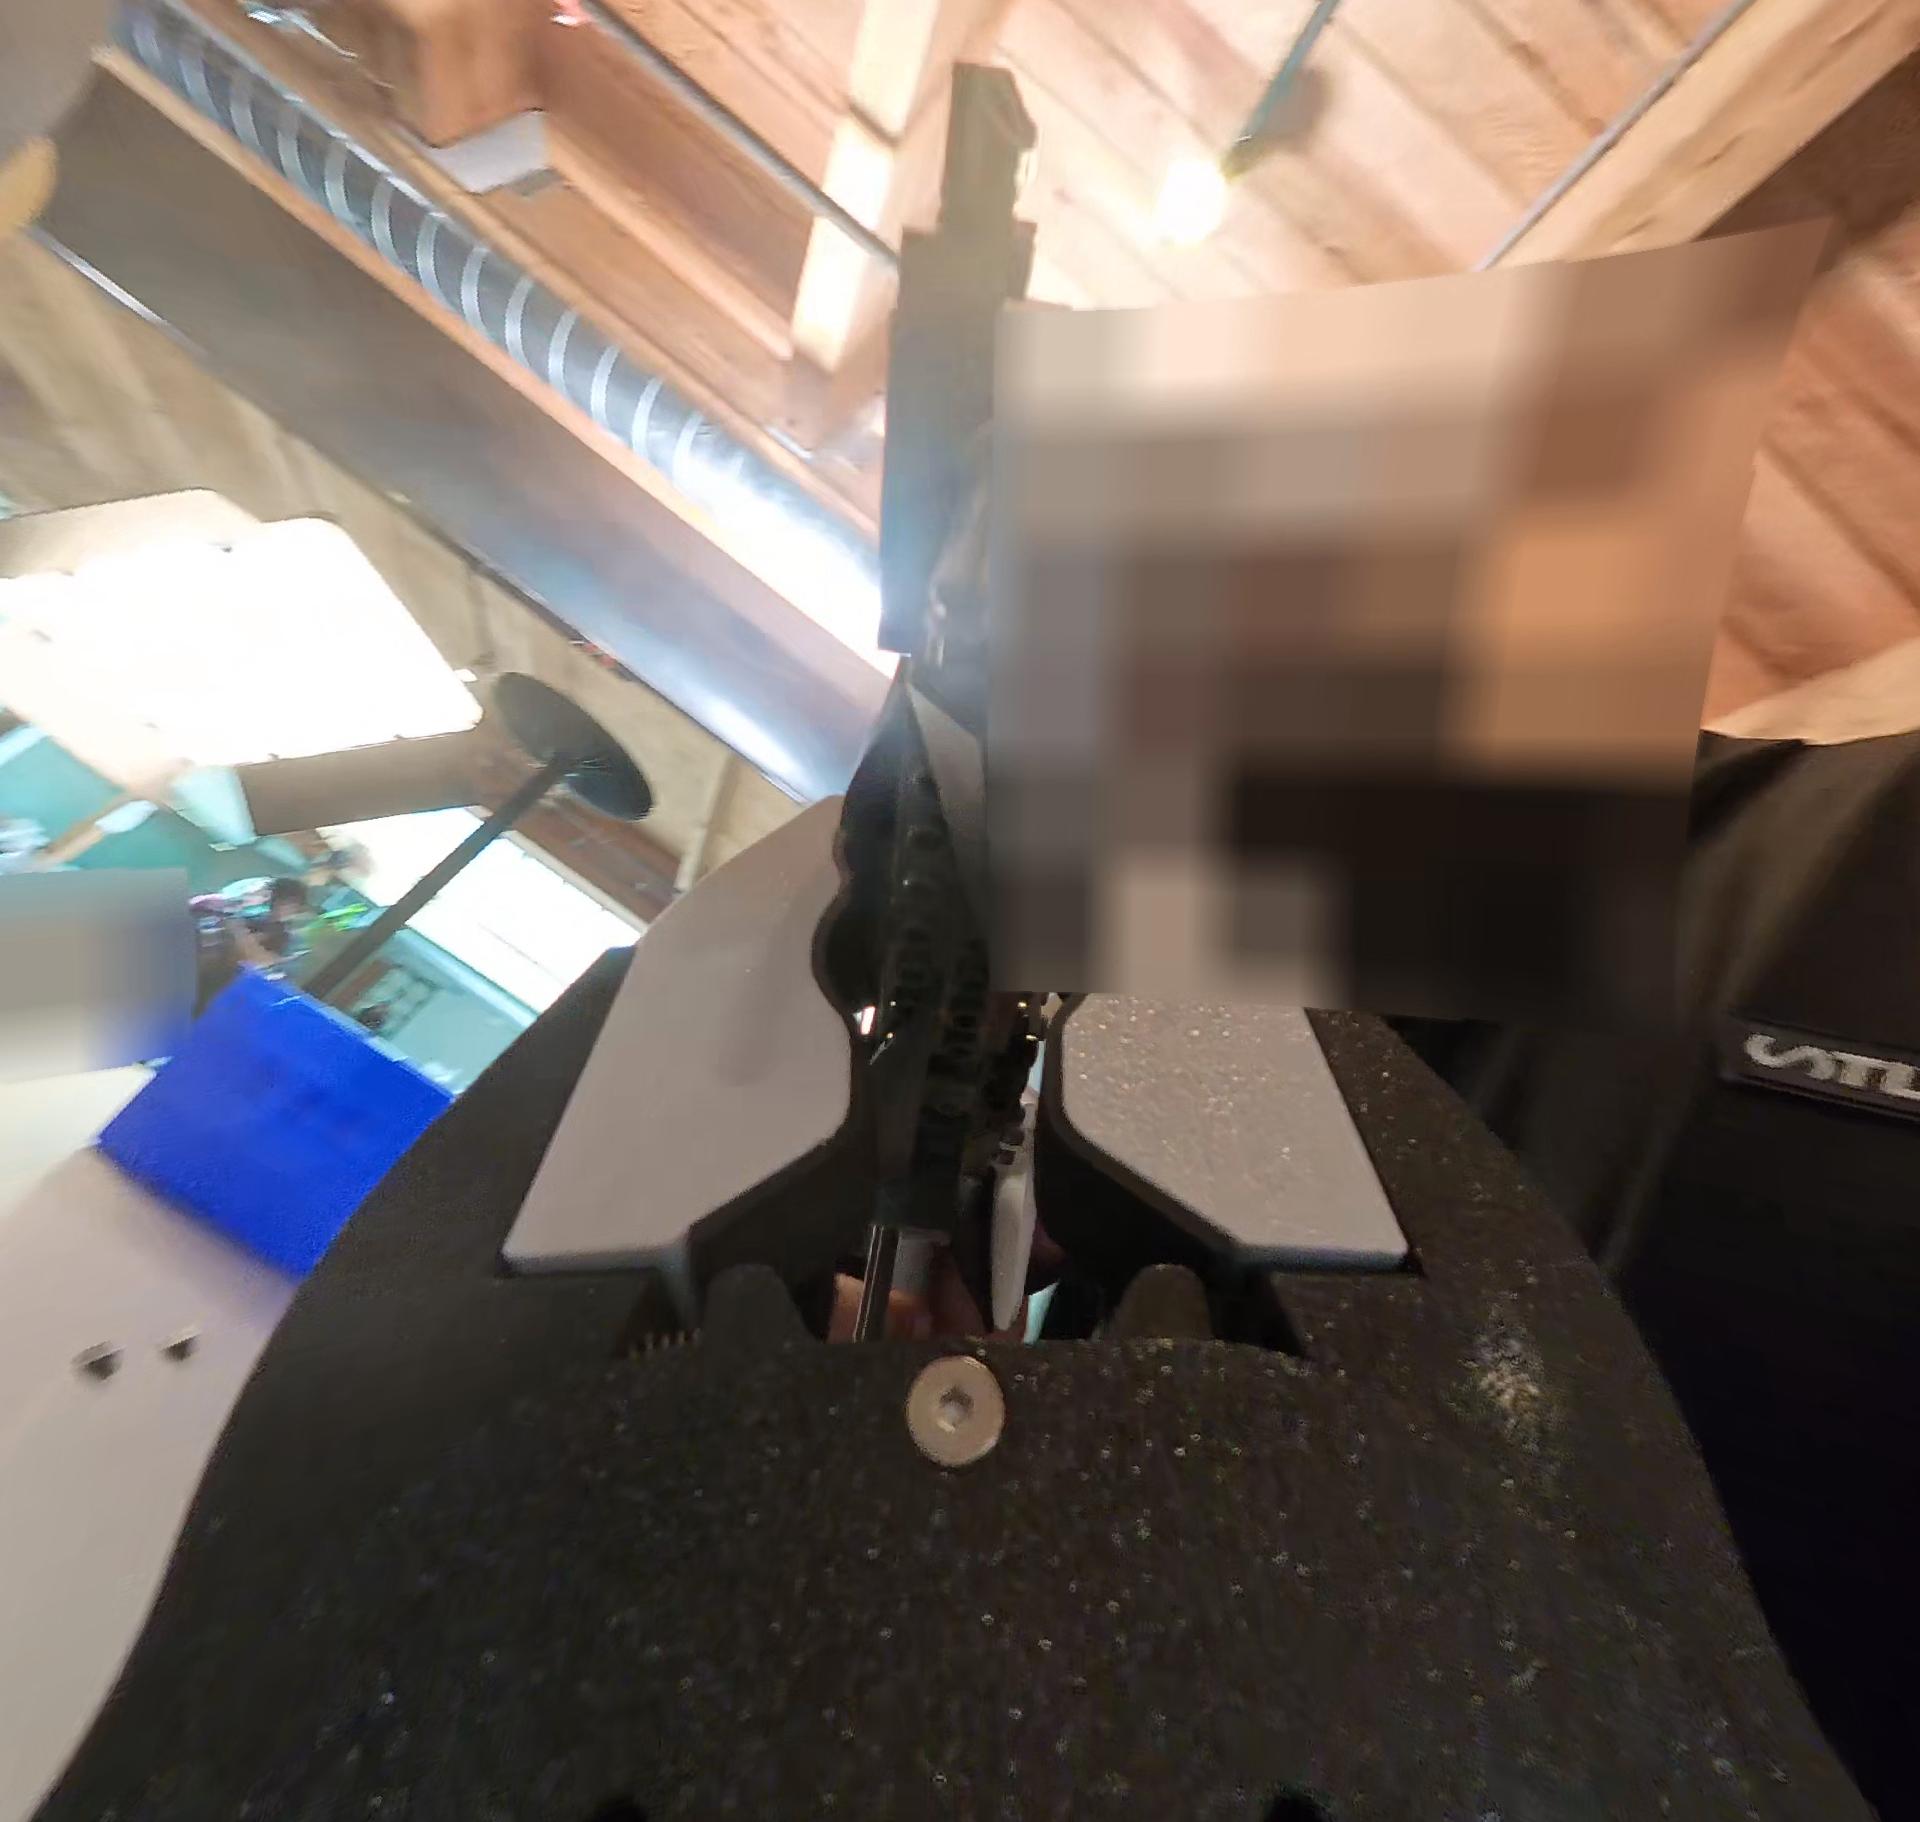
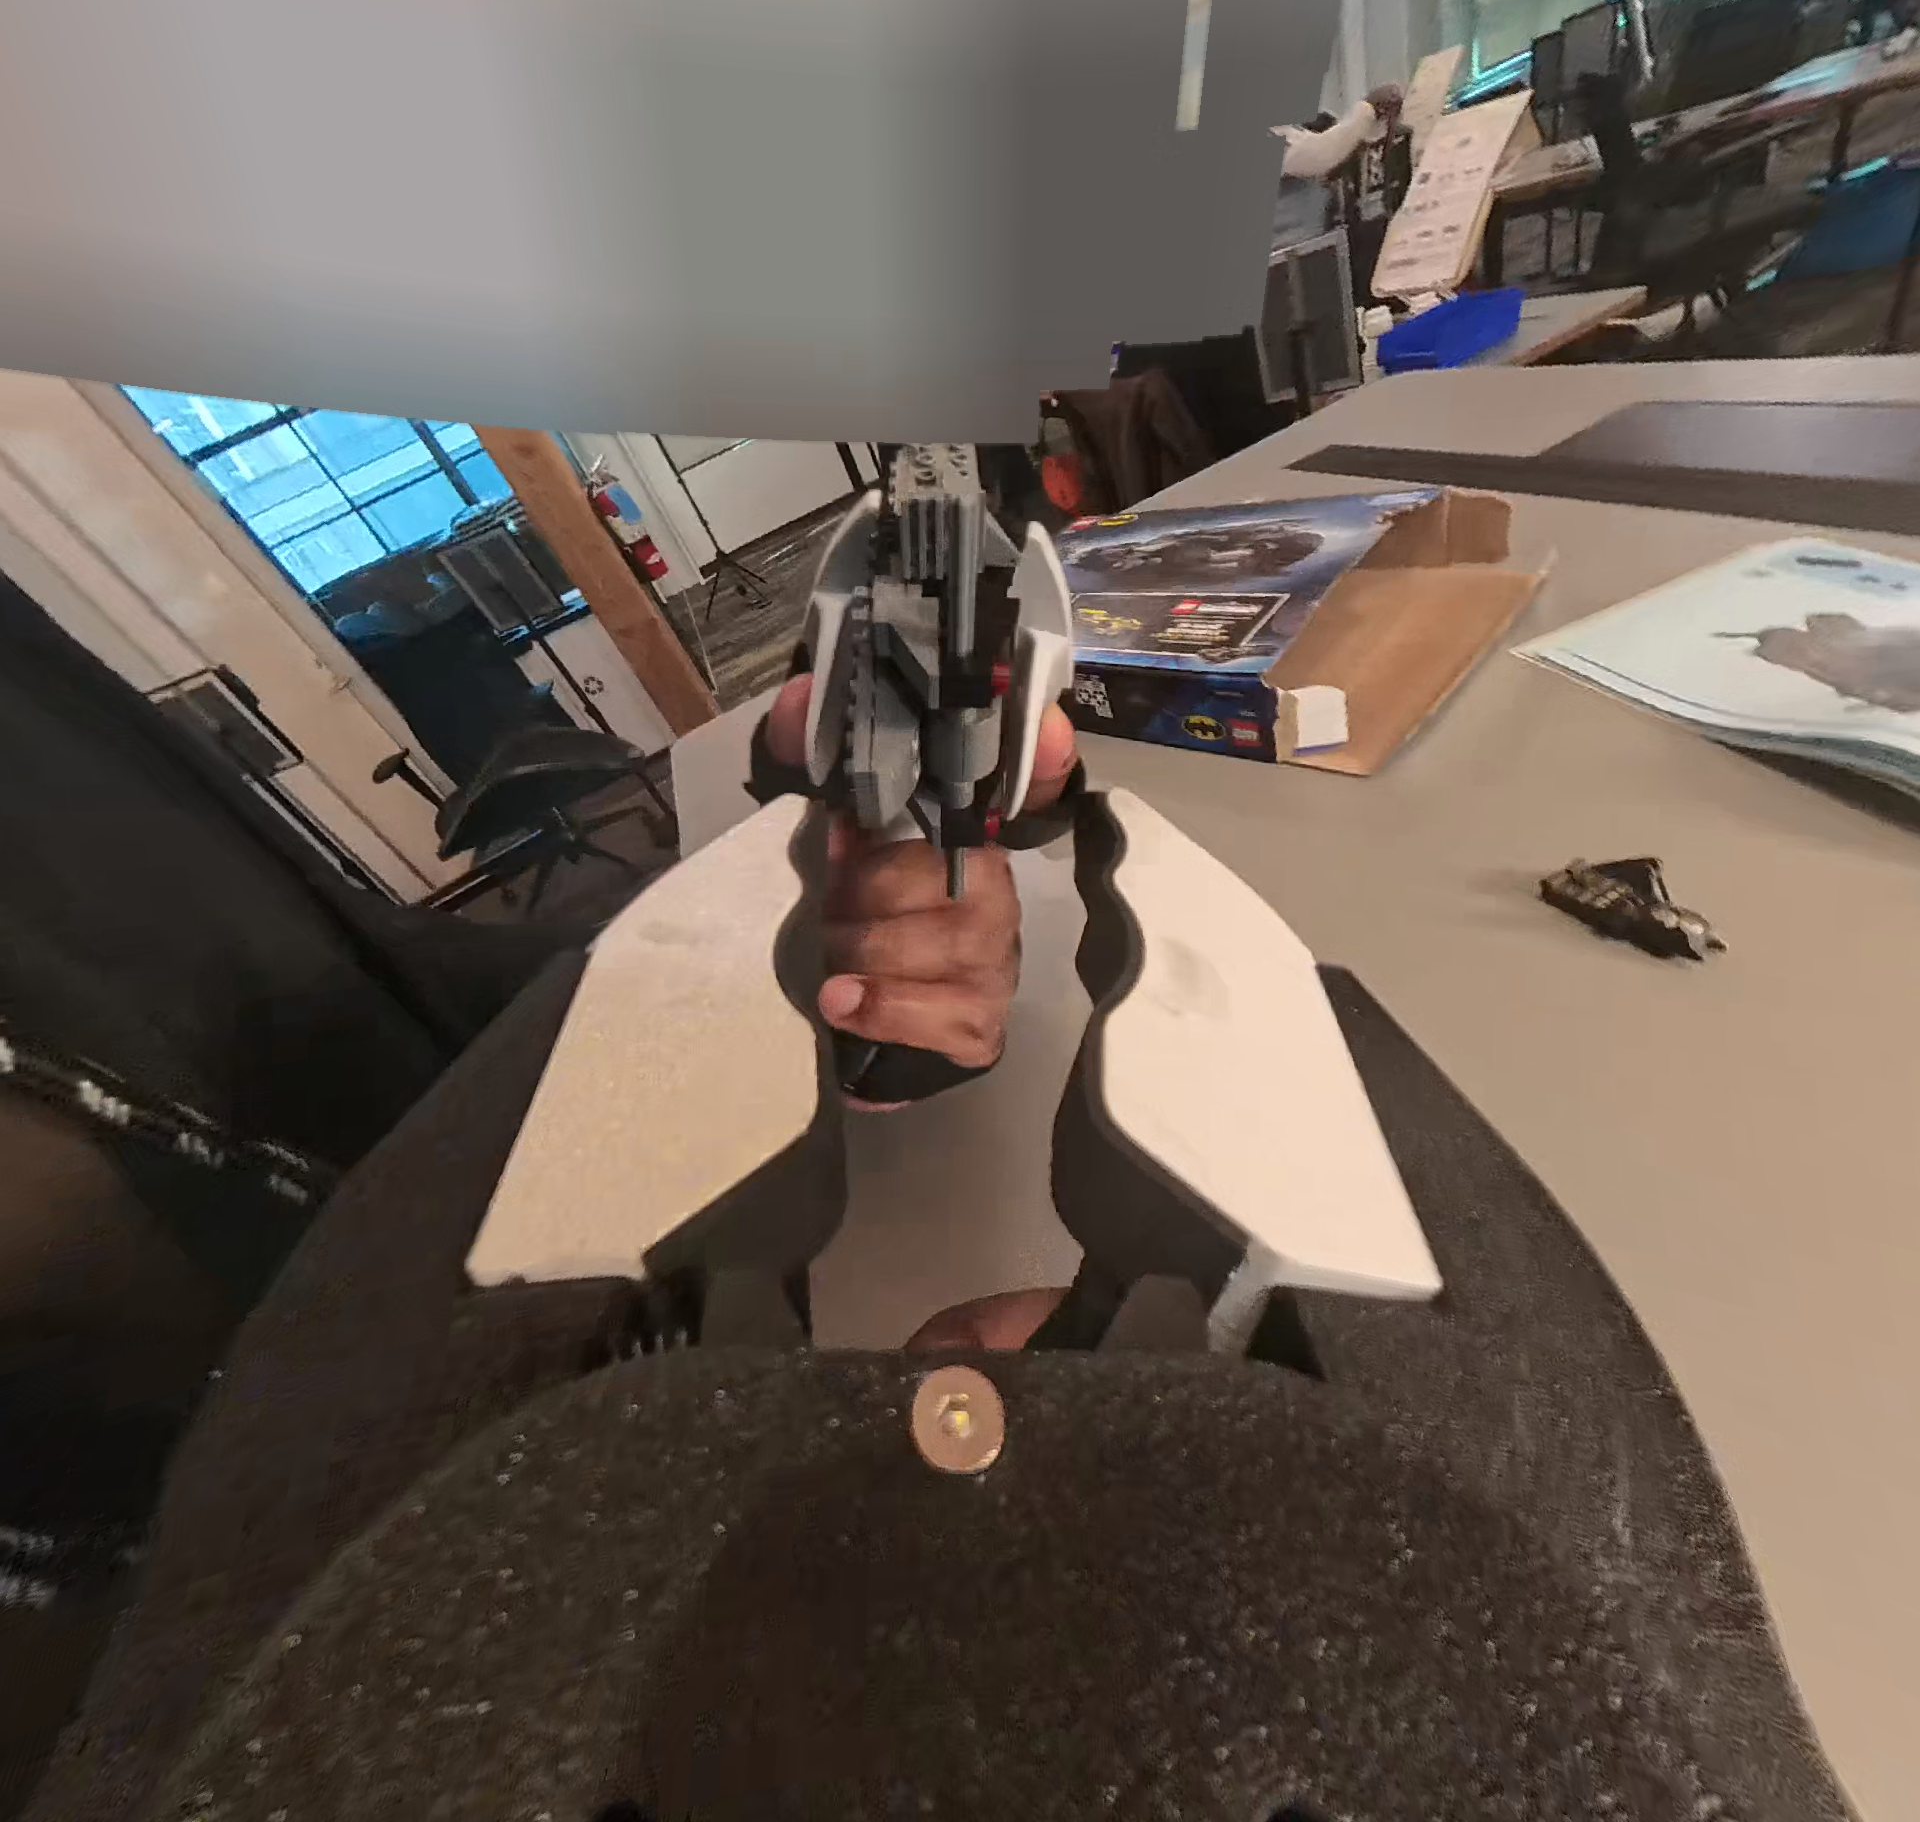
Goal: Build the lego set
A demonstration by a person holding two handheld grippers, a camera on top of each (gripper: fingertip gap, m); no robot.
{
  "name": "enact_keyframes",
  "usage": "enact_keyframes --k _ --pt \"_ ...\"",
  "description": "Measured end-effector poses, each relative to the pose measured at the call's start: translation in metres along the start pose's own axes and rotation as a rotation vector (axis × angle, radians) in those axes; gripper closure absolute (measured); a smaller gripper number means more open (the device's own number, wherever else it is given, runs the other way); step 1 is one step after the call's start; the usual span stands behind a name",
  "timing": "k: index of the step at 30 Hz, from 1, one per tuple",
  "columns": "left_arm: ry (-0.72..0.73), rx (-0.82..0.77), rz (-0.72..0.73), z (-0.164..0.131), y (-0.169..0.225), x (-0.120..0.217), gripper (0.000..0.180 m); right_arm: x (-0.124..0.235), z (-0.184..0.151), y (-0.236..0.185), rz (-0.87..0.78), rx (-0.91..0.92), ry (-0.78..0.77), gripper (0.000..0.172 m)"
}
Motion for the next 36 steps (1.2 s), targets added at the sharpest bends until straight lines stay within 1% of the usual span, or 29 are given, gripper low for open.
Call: enact_keyframes --k 3,5,8,19,26,28,36 --pt "0.006 0.057 -0.113 -0.002 0.004 -0.002 0.149 -0.008 0.001 -0.013 0.039 0.039 0.014 0.125" --pt "0.01 0.082 -0.163 -0.004 0.005 -0.004 0.149 -0.011 0.002 -0.019 0.054 0.058 0.026 0.125" --pt "0.025 0.102 -0.195 -0.006 0.006 -0.004 0.149 -0.013 0.002 -0.023 0.064 0.076 0.04 0.125" --pt "0.066 0.162 -0.267 -0.009 0.004 -0.006 0.149 -0.011 -0.001 -0.024 0.099 0.049 0.04 0.122" --pt "0.061 0.177 -0.254 -0.009 0.002 -0.006 0.146 -0.011 -0.002 -0.021 0.083 0.065 0.046 0.121" --pt "0.064 0.174 -0.242 -0.009 0.001 -0.006 0.149 -0.012 -0.001 -0.021 0.079 0.063 0.048 0.121" --pt "0.009 0.123 -0.166 -0.009 0.001 -0.007 0.149 -0.013 0.0 -0.023 0.099 0.063 0.059 0.116"
Point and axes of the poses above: each gripper's, where its closed fingertips meet, x back along the fingers, z out of its top, y = z × x across the jaws, the point moved 7 cm from there along x, back along the fingers, and after that the axes turned 10 degrees about -z, right-handed, at the moved point
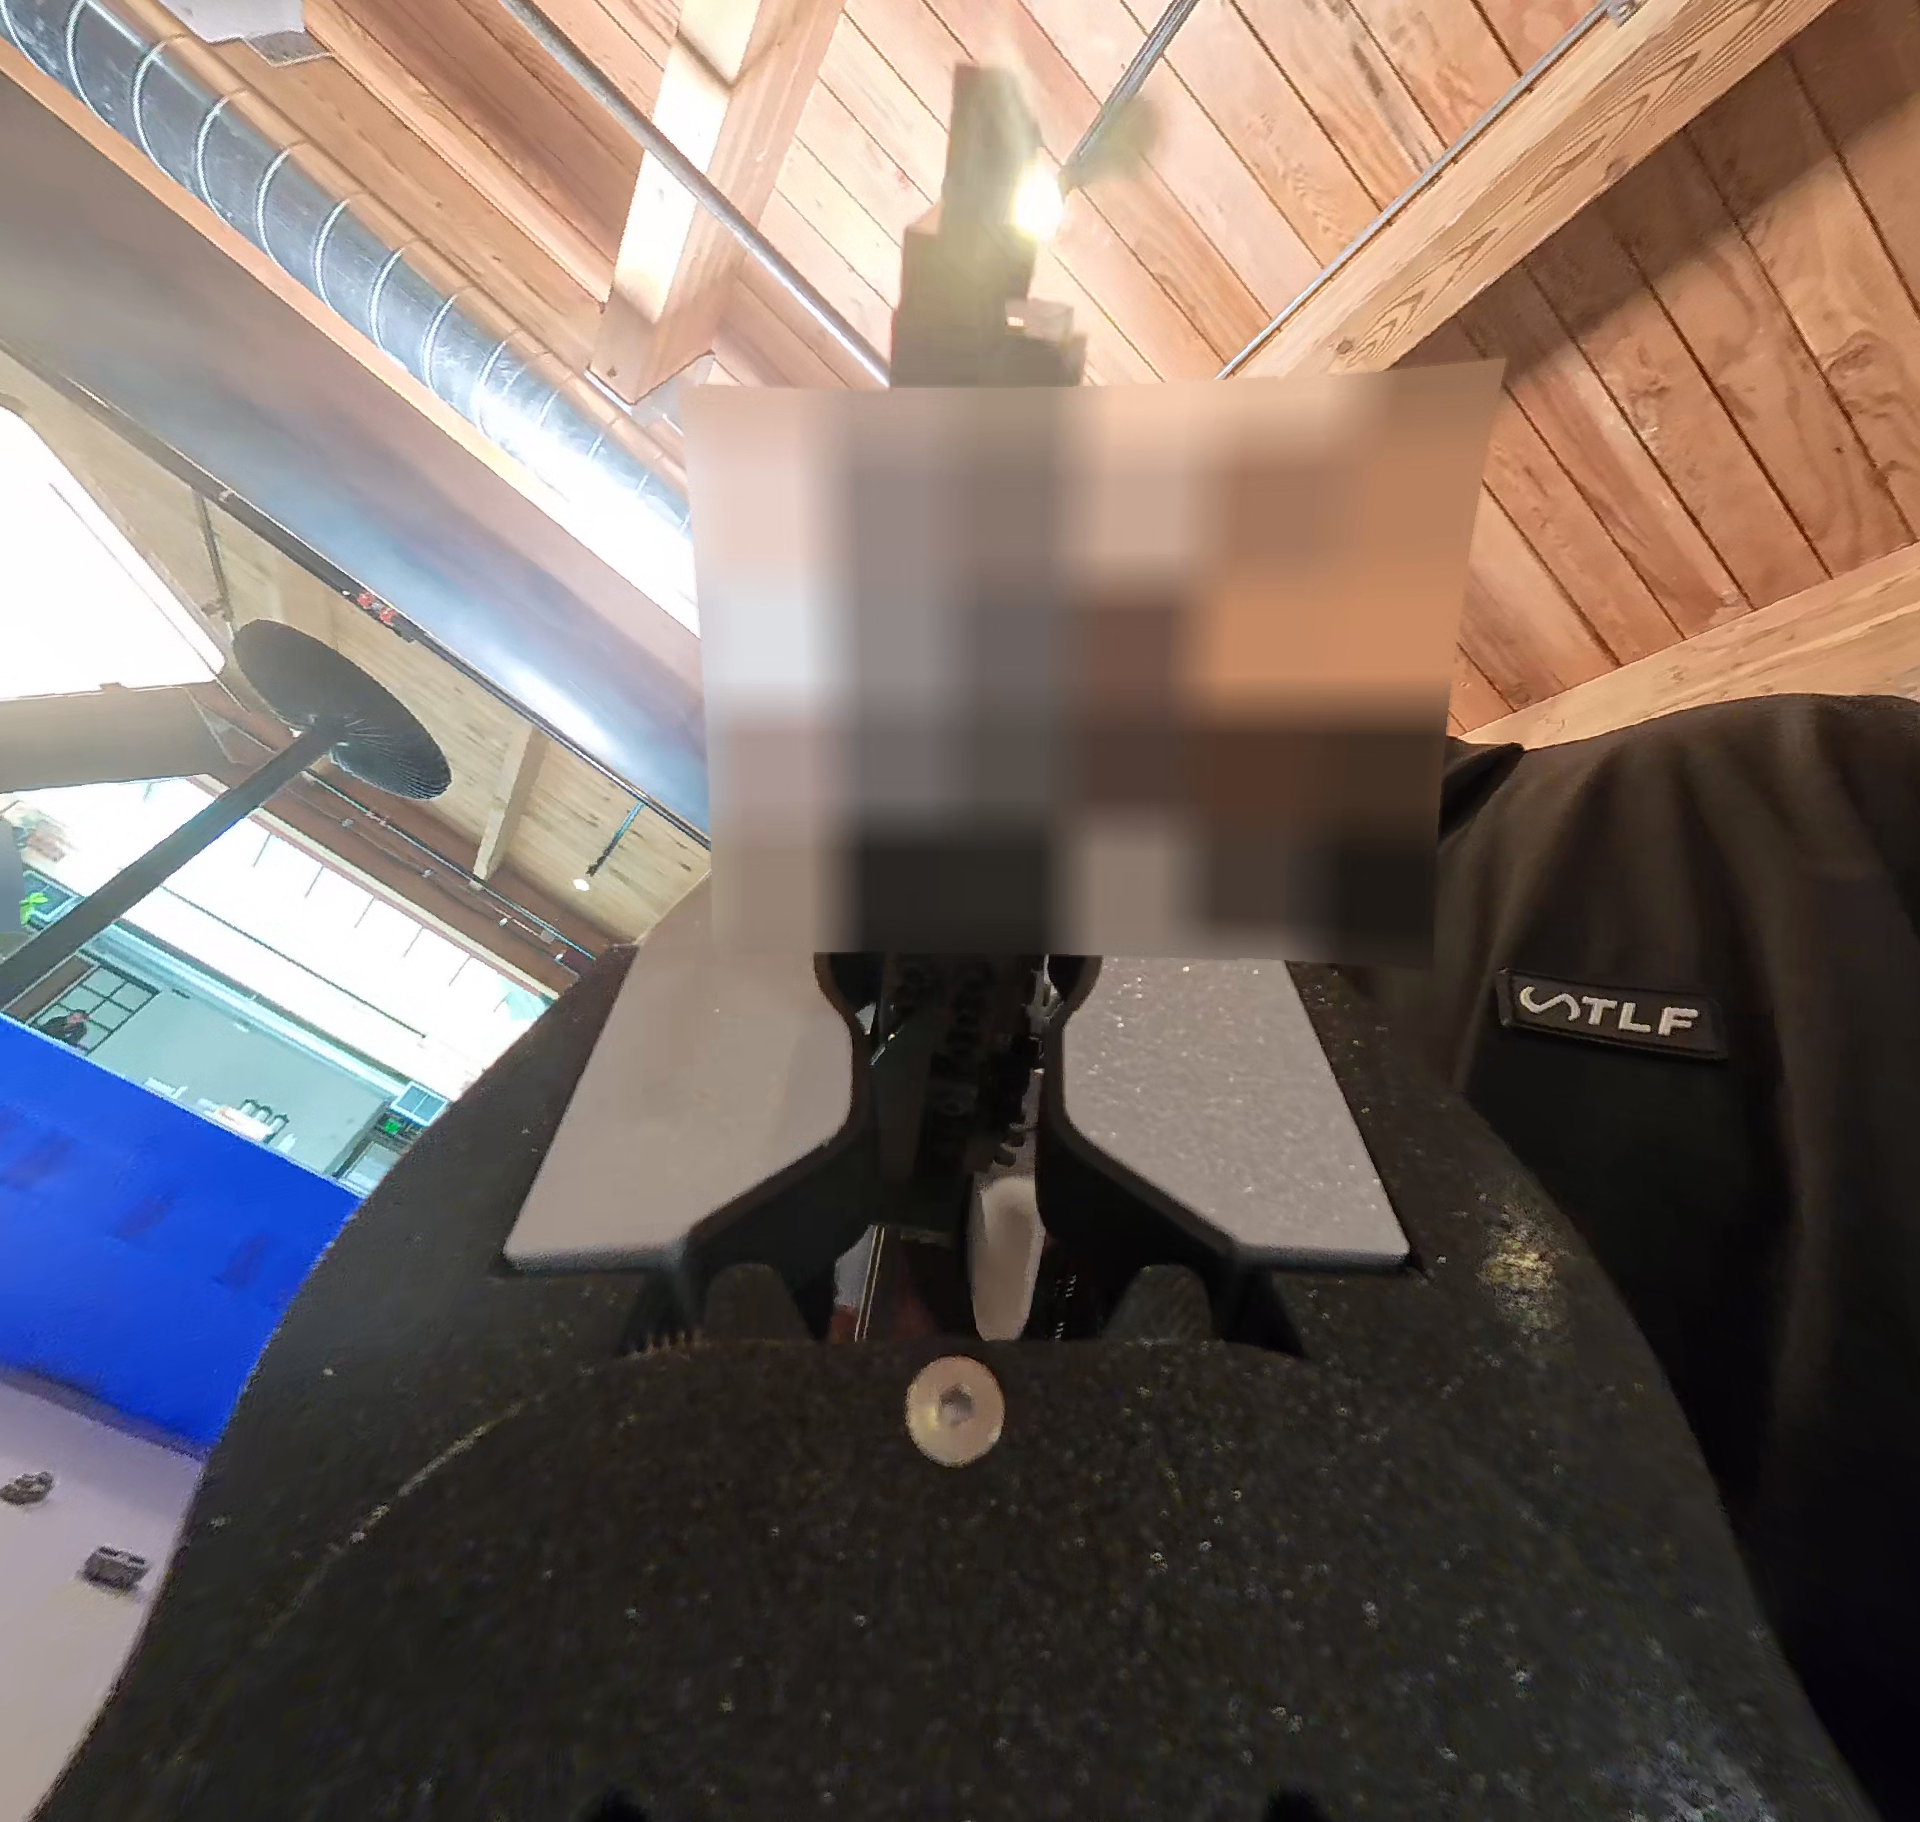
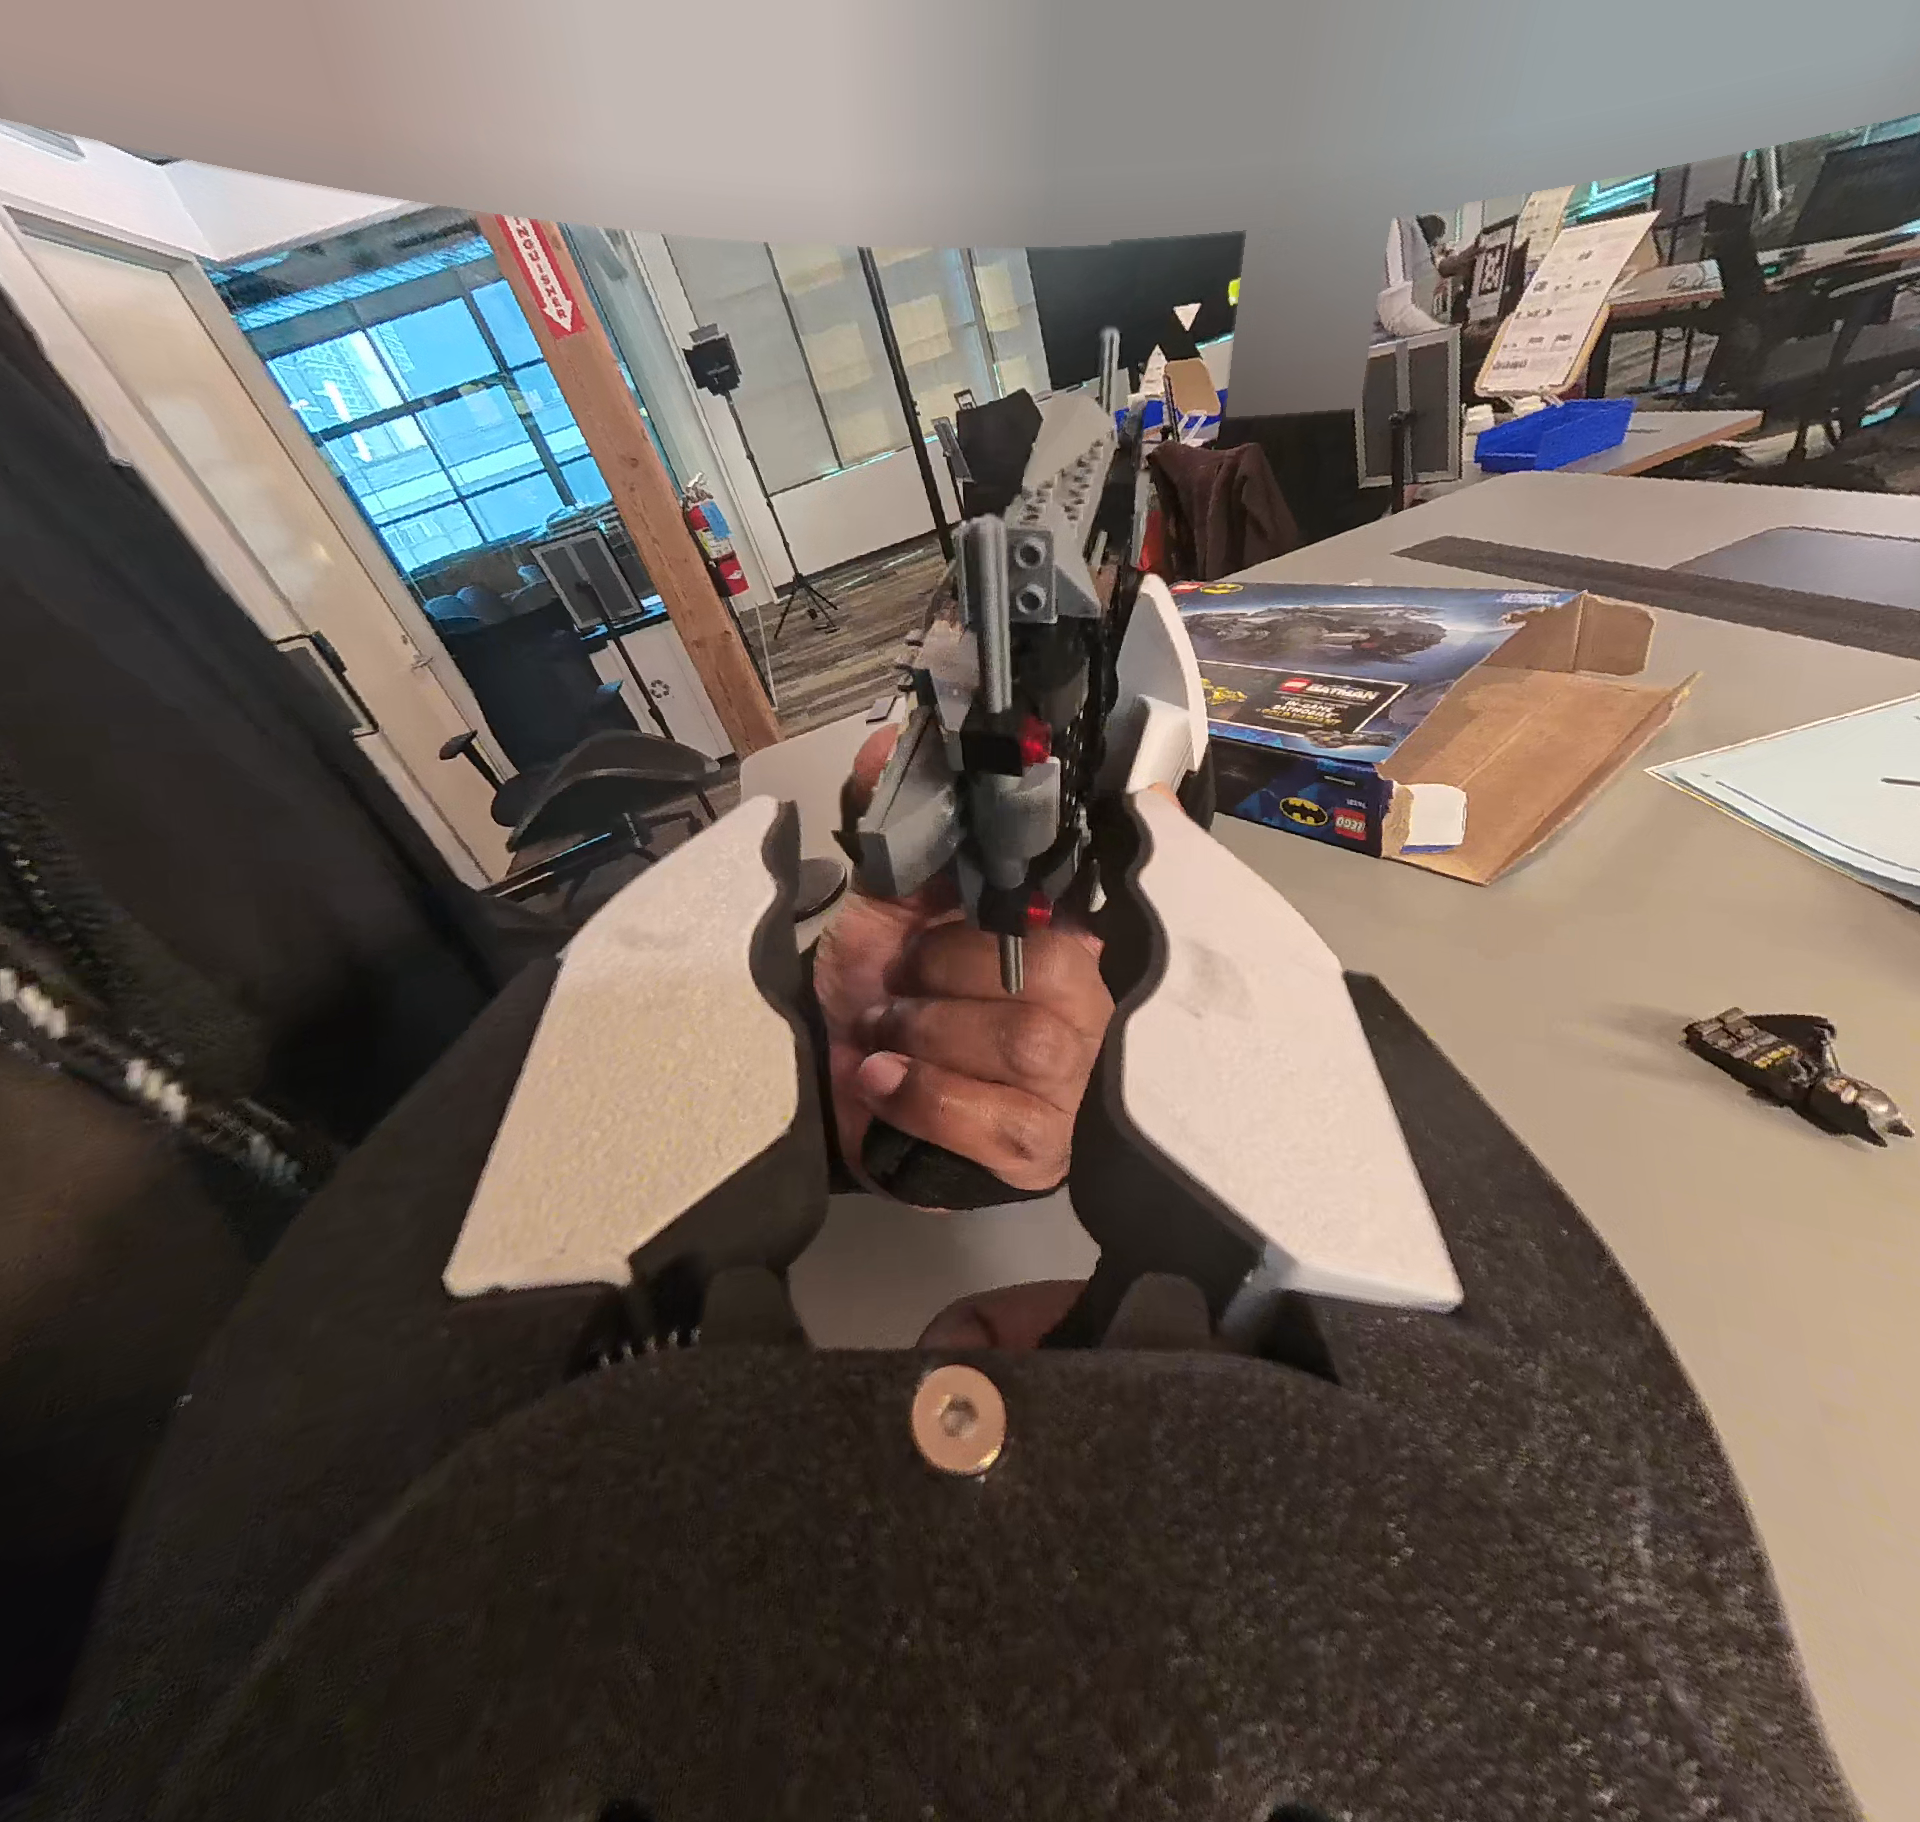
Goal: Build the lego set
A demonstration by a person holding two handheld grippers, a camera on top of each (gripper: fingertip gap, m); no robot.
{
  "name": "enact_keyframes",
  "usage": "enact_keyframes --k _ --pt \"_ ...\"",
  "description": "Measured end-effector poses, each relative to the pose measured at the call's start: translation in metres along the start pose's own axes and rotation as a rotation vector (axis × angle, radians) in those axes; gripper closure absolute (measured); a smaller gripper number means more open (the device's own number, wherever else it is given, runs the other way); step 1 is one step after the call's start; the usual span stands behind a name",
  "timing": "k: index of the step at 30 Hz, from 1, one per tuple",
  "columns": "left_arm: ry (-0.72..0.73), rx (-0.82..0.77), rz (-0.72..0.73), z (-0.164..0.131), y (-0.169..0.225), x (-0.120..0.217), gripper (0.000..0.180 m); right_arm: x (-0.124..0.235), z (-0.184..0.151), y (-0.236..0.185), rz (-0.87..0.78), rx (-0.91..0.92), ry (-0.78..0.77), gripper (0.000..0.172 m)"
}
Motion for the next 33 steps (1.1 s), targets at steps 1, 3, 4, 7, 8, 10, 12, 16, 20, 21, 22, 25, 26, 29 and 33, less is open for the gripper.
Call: enact_keyframes --k 1,3,4,7,8,10,12,16,20,21,22,25,26,29,33 --pt "-0.008 -0.003 0.001 -0.001 0.0 -0.001 0.149 -0.001 -0.001 0.0 0.0 -0.003 -0.005 0.115" --pt "-0.031 -0.01 0.011 -0.003 0.0 -0.003 0.149 -0.003 -0.002 -0.003 -0.003 0.003 -0.008 0.114" --pt "-0.045 -0.012 0.013 -0.004 0.0 -0.003 0.149 -0.005 -0.002 -0.004 -0.012 0.012 -0.008 0.112" --pt "-0.086 -0.006 0.021 -0.009 -0.001 -0.006 0.148 -0.008 -0.003 -0.005 -0.052 0.026 -0.018 0.116" --pt "-0.099 -0.003 0.021 -0.011 -0.002 -0.008 0.146 -0.009 -0.005 -0.005 -0.067 0.028 -0.029 0.121" --pt "-0.11 0.001 0.021 -0.012 -0.002 -0.009 0.148 -0.008 -0.006 -0.005 -0.065 0.016 -0.011 0.129" --pt "-0.12 -0.001 0.022 -0.013 -0.003 -0.011 0.148 -0.007 -0.006 -0.006 -0.075 0.006 0.01 0.129" --pt "-0.154 0.003 0.036 -0.015 -0.004 -0.015 0.147 -0.001 -0.006 -0.004 -0.082 -0.018 0.075 0.131" --pt "-0.171 0.02 0.024 -0.018 -0.003 -0.019 0.143 0.005 -0.004 -0.003 -0.08 -0.018 0.158 0.133" --pt "-0.173 0.022 0.028 -0.019 -0.004 -0.02 0.142 0.006 -0.004 -0.002 -0.079 -0.016 0.168 0.133" --pt "-0.176 0.023 0.034 -0.019 -0.005 -0.02 0.14 0.006 -0.004 -0.002 -0.08 -0.015 0.172 0.133" --pt "-0.226 0.033 0.045 -0.025 -0.007 -0.022 0.136 0.008 -0.004 0.001 -0.086 -0.023 0.191 0.133" --pt "-0.245 0.033 0.052 -0.027 -0.007 -0.023 0.134 0.009 -0.004 0.002 -0.084 -0.029 0.198 0.133" --pt "-0.279 0.016 0.076 -0.028 -0.009 -0.023 0.132 0.011 -0.002 0.005 -0.081 -0.051 0.212 0.134" --pt "-0.325 -0.012 0.1 -0.03 -0.011 -0.025 0.132 0.012 -0.003 0.008 -0.071 -0.083 0.224 0.134"
Point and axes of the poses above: each gripper's, where its closed fingertips meet, x back along the fingers, z out of its top, y = z × x across the jaws, the point moved 7 cm from there along x, back along the fingers, and after that the axes turned 10 degrees about -z, right-handed, at the moved point
